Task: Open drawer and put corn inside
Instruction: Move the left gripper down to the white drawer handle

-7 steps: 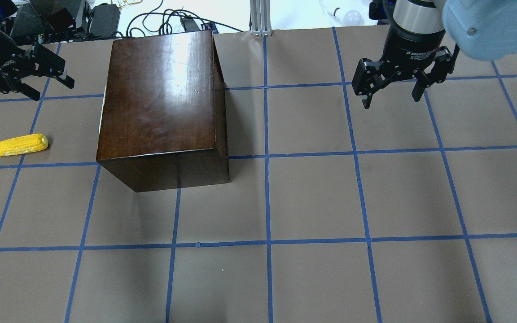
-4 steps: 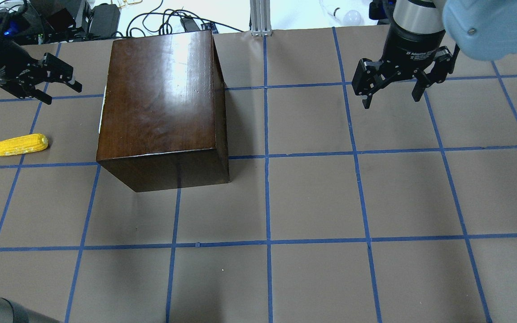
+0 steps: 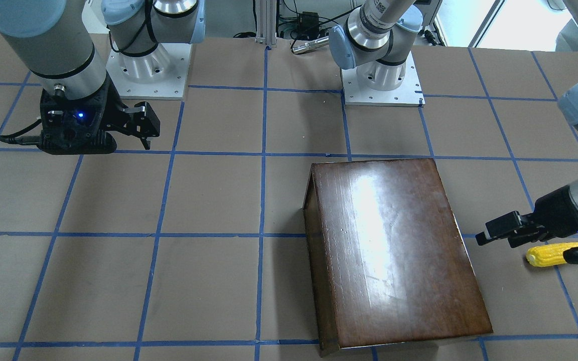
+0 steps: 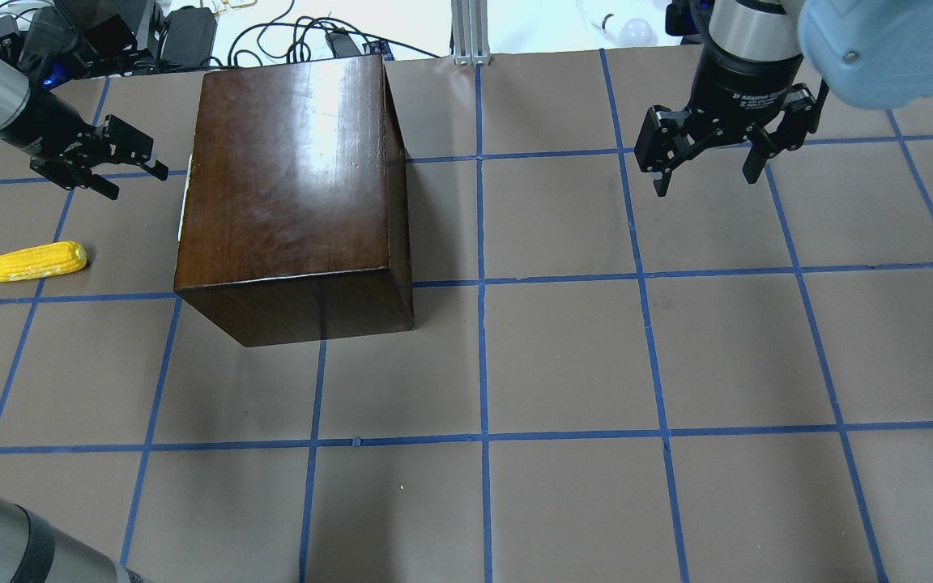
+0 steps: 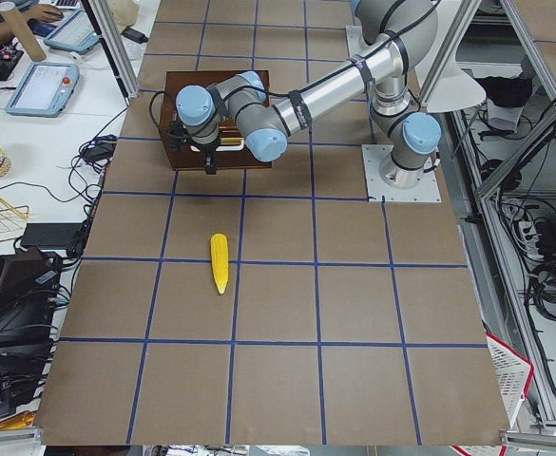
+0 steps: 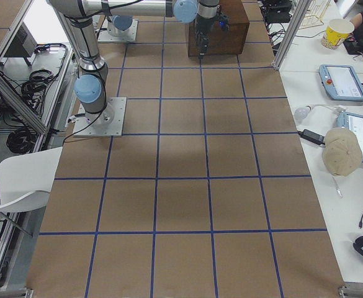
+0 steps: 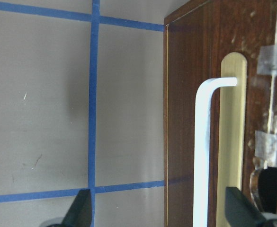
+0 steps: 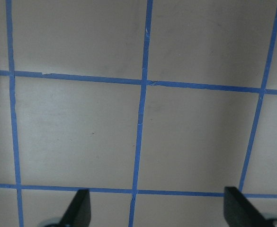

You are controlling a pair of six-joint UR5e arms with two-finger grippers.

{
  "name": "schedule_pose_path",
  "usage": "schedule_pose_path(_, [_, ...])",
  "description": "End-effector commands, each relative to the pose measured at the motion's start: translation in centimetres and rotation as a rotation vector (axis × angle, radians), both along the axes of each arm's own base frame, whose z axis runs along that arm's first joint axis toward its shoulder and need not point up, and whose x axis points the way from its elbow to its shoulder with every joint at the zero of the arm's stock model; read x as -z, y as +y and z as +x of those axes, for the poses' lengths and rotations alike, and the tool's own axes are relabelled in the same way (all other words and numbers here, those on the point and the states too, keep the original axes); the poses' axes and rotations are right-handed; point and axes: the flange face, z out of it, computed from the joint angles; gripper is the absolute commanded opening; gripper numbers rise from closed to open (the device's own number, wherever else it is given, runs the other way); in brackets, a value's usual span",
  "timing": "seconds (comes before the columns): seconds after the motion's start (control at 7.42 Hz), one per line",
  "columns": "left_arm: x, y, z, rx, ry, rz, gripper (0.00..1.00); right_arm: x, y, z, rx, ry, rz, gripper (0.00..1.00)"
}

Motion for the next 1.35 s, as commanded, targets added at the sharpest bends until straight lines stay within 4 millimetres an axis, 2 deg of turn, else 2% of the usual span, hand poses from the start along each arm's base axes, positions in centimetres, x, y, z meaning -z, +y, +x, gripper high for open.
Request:
schedule_pose_path(0.0, [1.8, -0.7, 0.0, 0.056, 0.03, -0.016, 1.0, 0.1, 0.0, 0.0, 0.0, 0.0, 0.001, 1.0])
schedule_pose_path(0.67, [2.5, -0.9, -0.6, 0.074, 0.033, -0.016, 1.0, 0.0, 0.0, 0.0, 0.0, 0.0, 0.0, 1.0])
schedule_pose_path(0.94, [3.7, -0.9, -0.6, 0.059, 0.043, 0.008, 1.0, 0.0, 0.0, 0.0, 0.0, 0.0, 0.0, 1.0])
schedule_pose_path(1.21, [3.7, -1.0, -0.7, 0.045, 0.044, 0.015, 1.0, 0.0, 0.0, 0.1, -0.001, 0.0, -0.002, 1.0])
